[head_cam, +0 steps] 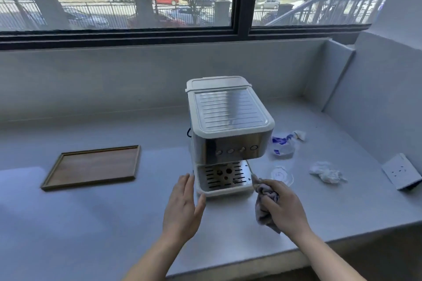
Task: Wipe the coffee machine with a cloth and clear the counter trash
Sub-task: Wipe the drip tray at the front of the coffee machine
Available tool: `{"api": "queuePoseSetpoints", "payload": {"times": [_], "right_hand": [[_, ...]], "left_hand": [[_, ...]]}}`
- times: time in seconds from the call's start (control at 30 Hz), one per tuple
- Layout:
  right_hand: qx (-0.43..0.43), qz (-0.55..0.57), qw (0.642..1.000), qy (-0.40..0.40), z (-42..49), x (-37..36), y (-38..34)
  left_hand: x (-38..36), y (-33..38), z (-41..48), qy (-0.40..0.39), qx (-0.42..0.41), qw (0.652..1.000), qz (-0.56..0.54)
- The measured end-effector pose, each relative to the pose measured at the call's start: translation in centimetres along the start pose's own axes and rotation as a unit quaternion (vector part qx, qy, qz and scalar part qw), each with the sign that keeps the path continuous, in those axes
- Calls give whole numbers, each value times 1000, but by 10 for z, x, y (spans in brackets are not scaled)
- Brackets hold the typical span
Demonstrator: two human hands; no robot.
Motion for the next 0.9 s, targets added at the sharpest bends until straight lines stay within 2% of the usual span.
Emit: {"api": "queuePoseSetpoints", "payload": {"times": [0.13, 0.3, 0.43, 0.6, 0.77, 0.9], "right_hand": [[22, 20, 999, 14, 14, -19, 27], [98, -37, 993, 53, 30, -36, 46], [157, -118, 980, 15, 31, -62, 51], [219, -174, 958, 61, 16, -66, 63], [192, -135, 969, 75, 36, -65, 55], [281, -182, 940, 63, 11, -68, 55]], "left_hand": [[-39, -4, 5, 17, 21, 1000, 4], [-68, -12, 4, 39, 27, 999, 10], [-73, -15, 4, 56, 9, 998, 37], [-74, -14, 7, 64, -3, 997, 42], [-76, -12, 5, 70, -11, 997, 44], [-76, -18, 4, 82, -7, 995, 48]]}}
Point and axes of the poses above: each hand's wrist, its own z-axis towards the middle knuckle, its own x-axis out of the back of the hand, y = z × x, the point moved 5 cm from there along z, towards the middle knuckle, and after that the axes turned 6 degrees about y, right-handed, at the moved point
